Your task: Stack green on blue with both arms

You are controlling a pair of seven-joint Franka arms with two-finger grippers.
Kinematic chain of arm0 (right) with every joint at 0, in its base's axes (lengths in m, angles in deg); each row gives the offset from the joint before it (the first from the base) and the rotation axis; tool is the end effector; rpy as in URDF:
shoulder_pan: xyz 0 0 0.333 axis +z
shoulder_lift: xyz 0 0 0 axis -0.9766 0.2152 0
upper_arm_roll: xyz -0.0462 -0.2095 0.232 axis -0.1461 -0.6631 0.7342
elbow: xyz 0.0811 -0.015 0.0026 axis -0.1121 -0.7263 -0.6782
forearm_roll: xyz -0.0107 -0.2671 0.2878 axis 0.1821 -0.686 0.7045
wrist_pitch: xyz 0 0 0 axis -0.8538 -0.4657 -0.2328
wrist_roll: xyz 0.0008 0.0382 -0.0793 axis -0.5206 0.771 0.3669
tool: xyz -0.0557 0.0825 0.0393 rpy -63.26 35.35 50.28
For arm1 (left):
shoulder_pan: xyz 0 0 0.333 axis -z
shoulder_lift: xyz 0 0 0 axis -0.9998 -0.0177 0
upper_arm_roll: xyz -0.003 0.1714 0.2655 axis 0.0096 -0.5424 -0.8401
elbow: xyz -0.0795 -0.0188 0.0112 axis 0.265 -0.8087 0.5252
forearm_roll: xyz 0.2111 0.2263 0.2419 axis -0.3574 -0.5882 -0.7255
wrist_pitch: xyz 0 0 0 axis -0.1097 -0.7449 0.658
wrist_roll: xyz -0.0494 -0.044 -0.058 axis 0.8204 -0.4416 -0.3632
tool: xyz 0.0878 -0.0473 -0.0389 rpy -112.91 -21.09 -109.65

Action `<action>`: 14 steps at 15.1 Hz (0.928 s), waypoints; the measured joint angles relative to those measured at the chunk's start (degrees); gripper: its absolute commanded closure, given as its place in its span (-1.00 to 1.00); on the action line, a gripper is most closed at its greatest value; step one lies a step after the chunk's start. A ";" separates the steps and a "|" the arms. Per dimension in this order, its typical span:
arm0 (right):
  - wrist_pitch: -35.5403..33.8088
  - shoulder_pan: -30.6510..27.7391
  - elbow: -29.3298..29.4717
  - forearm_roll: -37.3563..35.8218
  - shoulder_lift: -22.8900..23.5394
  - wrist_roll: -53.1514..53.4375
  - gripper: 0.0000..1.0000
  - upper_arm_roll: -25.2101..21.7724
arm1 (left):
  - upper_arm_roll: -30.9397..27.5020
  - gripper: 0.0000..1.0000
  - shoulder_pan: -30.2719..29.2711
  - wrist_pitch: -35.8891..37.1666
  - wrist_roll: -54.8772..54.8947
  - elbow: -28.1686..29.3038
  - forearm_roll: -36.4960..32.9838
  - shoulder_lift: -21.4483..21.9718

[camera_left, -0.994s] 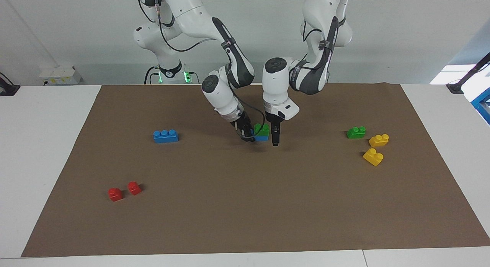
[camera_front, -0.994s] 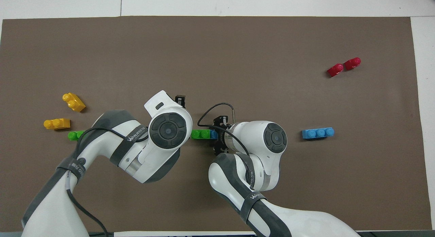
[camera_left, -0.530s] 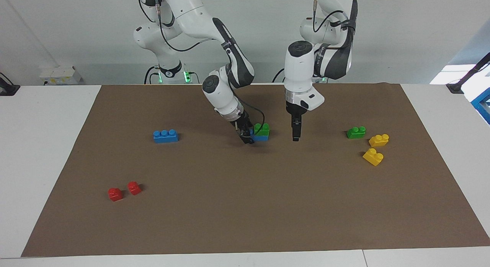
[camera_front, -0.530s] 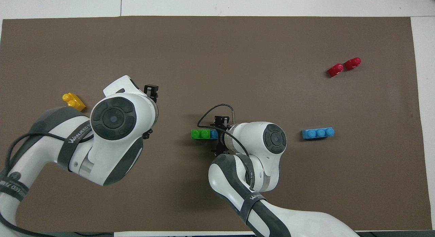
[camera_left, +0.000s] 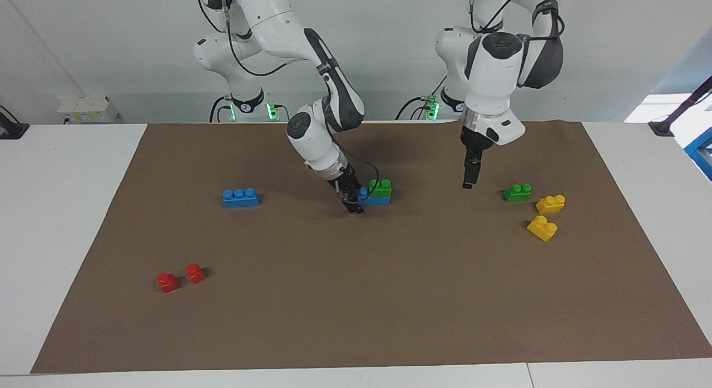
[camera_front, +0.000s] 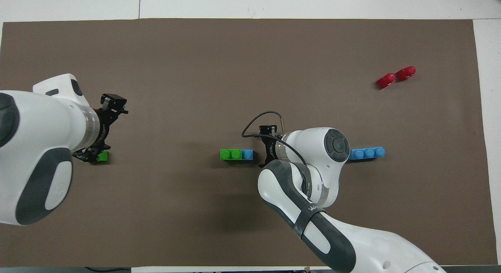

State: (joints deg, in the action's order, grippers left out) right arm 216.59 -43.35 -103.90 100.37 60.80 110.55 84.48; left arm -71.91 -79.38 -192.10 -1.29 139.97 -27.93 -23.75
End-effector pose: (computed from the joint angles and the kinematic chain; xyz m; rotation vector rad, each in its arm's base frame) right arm 0.5006 0.2904 0.2632 -2.0937 1.7758 0.3978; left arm 0.5091 -0.1156 0.5185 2.7779 1.4198 0.2288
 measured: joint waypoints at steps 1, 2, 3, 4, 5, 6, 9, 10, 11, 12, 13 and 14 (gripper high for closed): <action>-1.18 -1.44 -0.07 0.00 -0.14 -3.02 -0.93 -0.03 | -0.03 -1.00 -1.80 0.78 7.26 -0.77 0.26 0.07; -2.08 -2.71 -0.17 0.00 -0.37 -6.05 -0.93 -0.05 | -0.05 -1.00 -3.54 1.70 14.53 -1.56 0.62 0.05; -2.75 -3.82 -0.36 0.00 -0.63 -9.15 -0.93 -0.04 | -0.10 -1.00 -5.12 2.96 22.12 -2.54 1.22 0.00; -3.05 -4.67 -0.56 0.00 -0.88 -12.32 -0.92 -0.02 | -0.14 -1.00 -6.46 4.49 29.63 -3.72 1.69 -0.10; -3.15 -5.35 -0.73 0.00 -1.12 -15.76 -0.92 -0.02 | -0.18 -1.00 -7.60 6.22 36.64 -5.13 1.96 -0.28; -3.19 -5.82 -0.85 0.00 -1.32 -19.45 -0.92 -0.03 | -0.25 -1.00 -8.57 8.12 42.22 -6.68 2.33 -0.56; -3.55 -8.09 -1.01 -2.03 -1.86 -29.36 -0.92 -0.05 | -0.30 -1.00 -9.58 13.66 50.51 -10.65 4.47 -1.40; -4.52 -9.54 -0.96 -4.20 -2.07 -31.45 -0.92 -0.06 | -0.25 -1.00 -9.58 15.74 52.22 -11.61 4.65 -1.52; -5.78 -11.33 -0.92 -7.05 -2.35 -33.04 -0.92 -0.14 | -0.24 -1.00 -9.63 17.90 53.80 -12.49 4.68 -1.54; -7.25 -13.23 -0.89 -9.92 -2.71 -34.50 -0.91 -0.26 | -0.24 -1.00 -9.84 19.83 55.06 -13.44 4.69 -1.54; -8.84 -15.07 -0.85 -12.69 -3.19 -36.01 -0.91 -0.41 | -0.26 -1.00 -10.10 21.46 55.92 -14.58 4.70 -1.55; -10.14 -16.55 -0.83 -14.99 -3.74 -37.47 -0.91 -0.53 | -0.28 -1.00 -10.25 22.62 56.30 -15.79 4.70 -1.56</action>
State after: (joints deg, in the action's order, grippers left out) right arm 206.45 -59.90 -104.72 85.38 57.06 73.09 83.95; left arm -72.19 -89.63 -169.47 55.02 124.19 -23.23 -25.31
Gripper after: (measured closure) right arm 0.004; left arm 0.000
